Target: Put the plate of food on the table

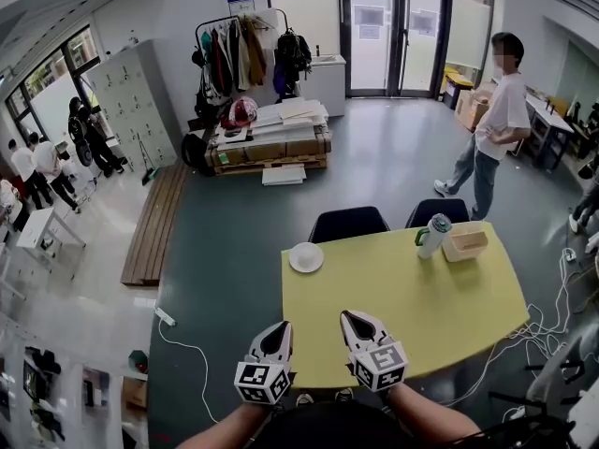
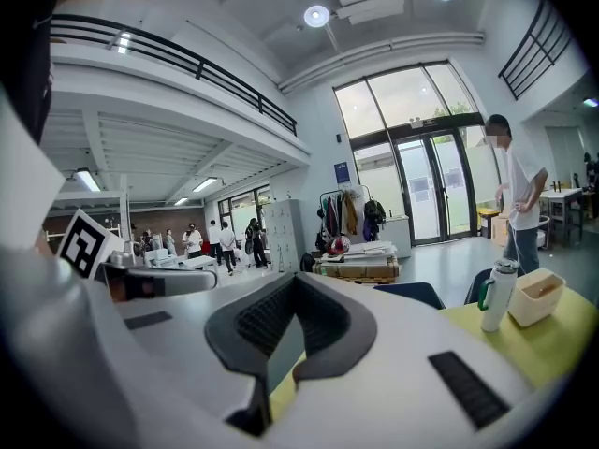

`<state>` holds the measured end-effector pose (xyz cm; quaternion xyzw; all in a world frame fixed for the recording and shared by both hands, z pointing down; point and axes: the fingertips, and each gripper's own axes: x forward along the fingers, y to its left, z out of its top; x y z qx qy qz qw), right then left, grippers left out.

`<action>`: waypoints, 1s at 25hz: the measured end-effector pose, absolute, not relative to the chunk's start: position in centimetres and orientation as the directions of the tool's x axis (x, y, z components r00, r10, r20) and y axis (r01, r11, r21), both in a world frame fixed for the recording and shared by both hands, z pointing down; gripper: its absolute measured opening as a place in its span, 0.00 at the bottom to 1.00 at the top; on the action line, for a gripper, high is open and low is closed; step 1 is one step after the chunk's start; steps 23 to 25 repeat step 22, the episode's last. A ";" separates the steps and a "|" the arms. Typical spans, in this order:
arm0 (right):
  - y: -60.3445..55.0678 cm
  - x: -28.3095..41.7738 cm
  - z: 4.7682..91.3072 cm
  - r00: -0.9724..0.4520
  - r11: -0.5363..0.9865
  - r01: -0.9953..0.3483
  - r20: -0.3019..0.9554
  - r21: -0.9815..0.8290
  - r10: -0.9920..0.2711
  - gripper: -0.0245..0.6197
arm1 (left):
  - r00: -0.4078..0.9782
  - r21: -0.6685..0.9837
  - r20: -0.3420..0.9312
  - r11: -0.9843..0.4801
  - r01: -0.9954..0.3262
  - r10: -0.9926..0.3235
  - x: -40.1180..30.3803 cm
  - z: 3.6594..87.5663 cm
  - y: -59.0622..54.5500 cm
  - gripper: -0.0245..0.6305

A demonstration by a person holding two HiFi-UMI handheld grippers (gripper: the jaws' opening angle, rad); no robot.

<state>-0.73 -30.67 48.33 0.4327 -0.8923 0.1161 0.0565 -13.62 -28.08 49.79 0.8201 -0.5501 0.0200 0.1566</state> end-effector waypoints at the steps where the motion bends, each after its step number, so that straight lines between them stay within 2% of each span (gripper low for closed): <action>1: -30.7 -0.7 48.3 -0.618 0.598 -0.786 0.200 -0.159 -0.760 0.06 | 0.395 0.235 0.205 -0.346 -0.908 -0.896 -13.6 49.8 -28.1 0.05; 25: -30.6 -0.6 48.8 -0.597 0.575 -0.802 0.207 -0.162 -0.775 0.06 | 0.409 0.250 0.210 -0.356 -0.901 -0.888 -13.8 50.4 -28.0 0.05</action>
